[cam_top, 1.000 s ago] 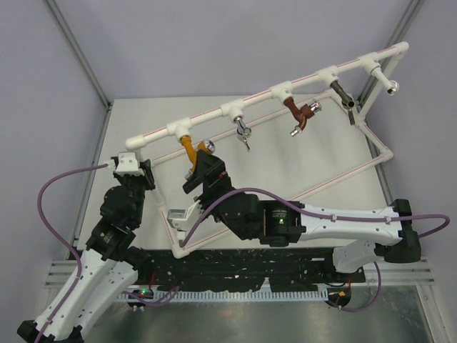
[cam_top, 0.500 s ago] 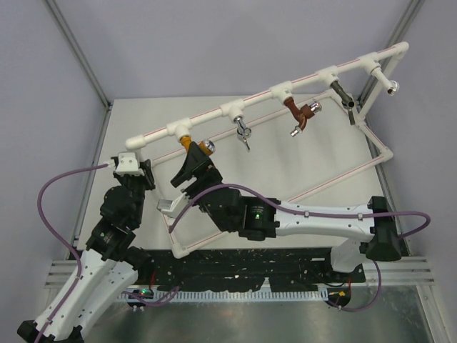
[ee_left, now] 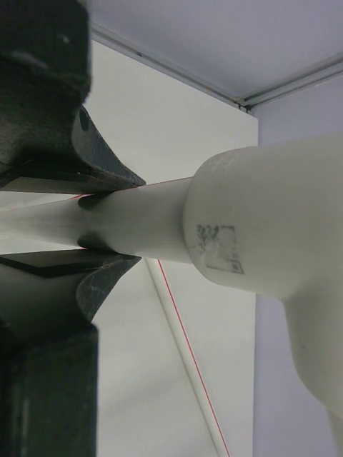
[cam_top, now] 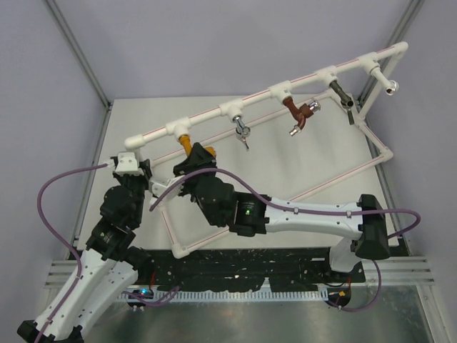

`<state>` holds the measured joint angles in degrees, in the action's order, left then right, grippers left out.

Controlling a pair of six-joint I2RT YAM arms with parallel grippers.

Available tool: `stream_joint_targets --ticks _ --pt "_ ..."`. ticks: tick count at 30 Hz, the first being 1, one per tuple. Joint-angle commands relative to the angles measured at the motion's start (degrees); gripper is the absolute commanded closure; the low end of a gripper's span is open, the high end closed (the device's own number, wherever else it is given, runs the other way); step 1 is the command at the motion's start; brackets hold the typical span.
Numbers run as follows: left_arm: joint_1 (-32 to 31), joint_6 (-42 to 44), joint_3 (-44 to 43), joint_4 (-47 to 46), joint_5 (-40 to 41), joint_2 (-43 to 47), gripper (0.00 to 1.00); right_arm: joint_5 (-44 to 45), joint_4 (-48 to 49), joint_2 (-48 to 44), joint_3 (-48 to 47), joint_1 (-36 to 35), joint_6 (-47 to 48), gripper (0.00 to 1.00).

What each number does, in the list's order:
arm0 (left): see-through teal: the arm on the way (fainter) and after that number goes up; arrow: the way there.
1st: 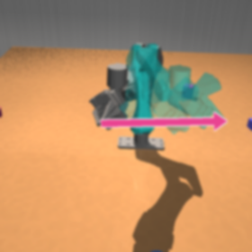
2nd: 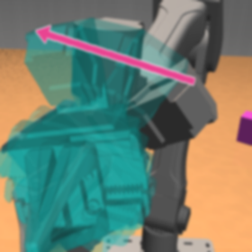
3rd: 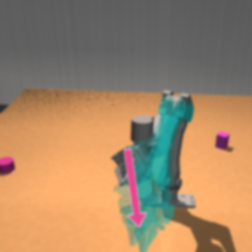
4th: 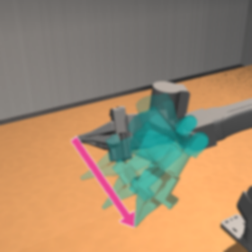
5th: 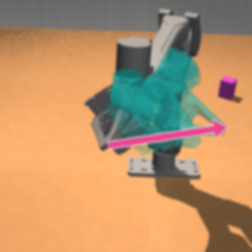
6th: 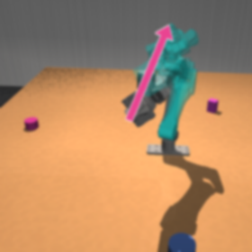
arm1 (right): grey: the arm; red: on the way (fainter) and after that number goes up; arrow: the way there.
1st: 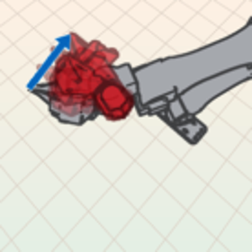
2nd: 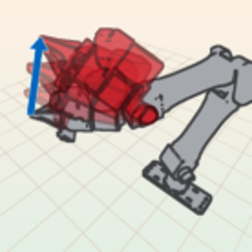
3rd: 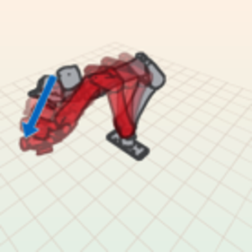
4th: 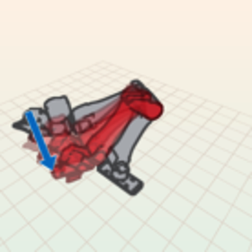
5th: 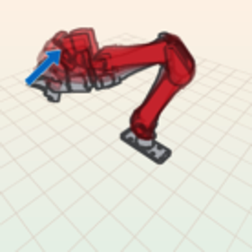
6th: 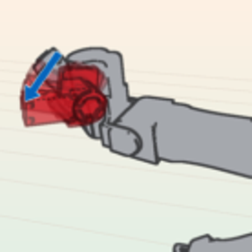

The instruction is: Install the water faucets

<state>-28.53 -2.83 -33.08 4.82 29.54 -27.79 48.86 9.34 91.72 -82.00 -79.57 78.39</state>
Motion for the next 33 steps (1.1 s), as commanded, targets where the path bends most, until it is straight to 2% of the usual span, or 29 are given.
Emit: stream_joint_targets --ticks 1,2,3,4,5,6,7,8,9,10,13,17,20,21,22,24,25,26,29,33 --pt "-2.14 -1.92 -0.58 -2.97 -11.70 -1.04 1.00 -5.95 3.92 -0.66 -6.68 0.38 -33.70 0.88" --pt "-2.14 -1.92 -0.58 -2.97 -11.70 -1.04 1.00 -6.58 5.41 -1.80 -6.51 0.47 -42.70 0.90" --pt "-2.14 -1.92 -0.67 -2.97 -11.70 -0.95 1.00 -7.37 9.16 -2.33 -5.55 0.64 -47.06 0.91" --pt "-2.14 -1.92 -0.67 -2.97 -11.61 -0.95 1.00 -8.25 10.59 -3.99 -4.76 0.82 -57.89 0.93" --pt "-2.14 -1.92 -0.58 -2.97 -11.61 -0.86 1.00 -11.13 13.83 -4.88 -2.58 1.60 -64.35 0.92" --pt "-2.14 -2.00 -0.58 -2.97 -11.61 -0.77 1.00 -12.46 15.60 -6.97 -1.25 2.22 -75.90 0.92" --pt "-2.23 -2.00 -0.58 -2.97 -11.61 -0.77 1.00 -15.61 20.40 -8.91 2.33 3.97 -83.76 0.92" --pt "-2.14 -2.00 -0.58 -3.06 -11.70 -0.60 1.00 -17.12 22.97 -9.63 6.20 5.12 -96.11 0.91" --pt "-2.23 -2.09 -0.49 -3.06 -11.70 -0.68 1.00 -18.96 28.57 -10.50 8.24 6.61 -101.19 0.91" --pt "-2.14 -2.09 -0.58 -2.97 -11.70 -0.60 1.00 -19.33 30.80 -10.69 11.13 7.40 -110.73 0.91" --pt "-2.23 -2.18 -0.49 -2.97 -11.79 -0.60 1.00 -17.50 43.08 -10.60 15.72 9.17 -126.32 0.92" --pt "-2.14 -2.27 -0.49 -2.97 -11.87 -1.12 1.00 -12.66 52.08 -10.51 20.12 10.05 -137.06 0.92" --pt "-2.14 -2.44 -0.58 -2.97 -12.22 -1.48 1.00 -11.16 54.89 -10.86 21.44 10.22 -138.86 0.86" --pt "-2.14 -2.53 -0.58 -2.89 -12.31 -1.74 1.00 -11.42 55.25 -11.30 21.61 10.14 -136.86 0.71" --pt "-2.23 -2.53 -0.67 -2.80 -12.31 -1.74 1.00 -12.29 55.08 -11.82 21.79 10.14 -135.27 0.63" --pt "-2.14 -2.44 -0.67 -2.80 -12.23 -1.83 1.00 -14.48 54.38 -12.88 22.31 10.14 -129.91 0.31" --pt "-2.23 -2.44 -0.67 -2.71 -12.14 -2.00 1.00 -15.28 54.12 -13.41 22.49 10.14 -125.54 0.25" --pt "-2.23 -2.36 -0.67 -2.71 -11.96 -2.00 1.00 -16.51 52.46 -14.54 22.84 10.14 -121.32 0.16" --pt "-2.23 -2.18 -0.76 -2.62 -11.87 -2.00 1.00 -17.48 45.96 -16.92 22.32 10.14 -113.13 0.02" --pt "-2.23 -2.18 -0.76 -2.53 -11.87 -1.92 1.00 -18.54 32.16 -19.91 18.47 9.96 -98.11 0.05"
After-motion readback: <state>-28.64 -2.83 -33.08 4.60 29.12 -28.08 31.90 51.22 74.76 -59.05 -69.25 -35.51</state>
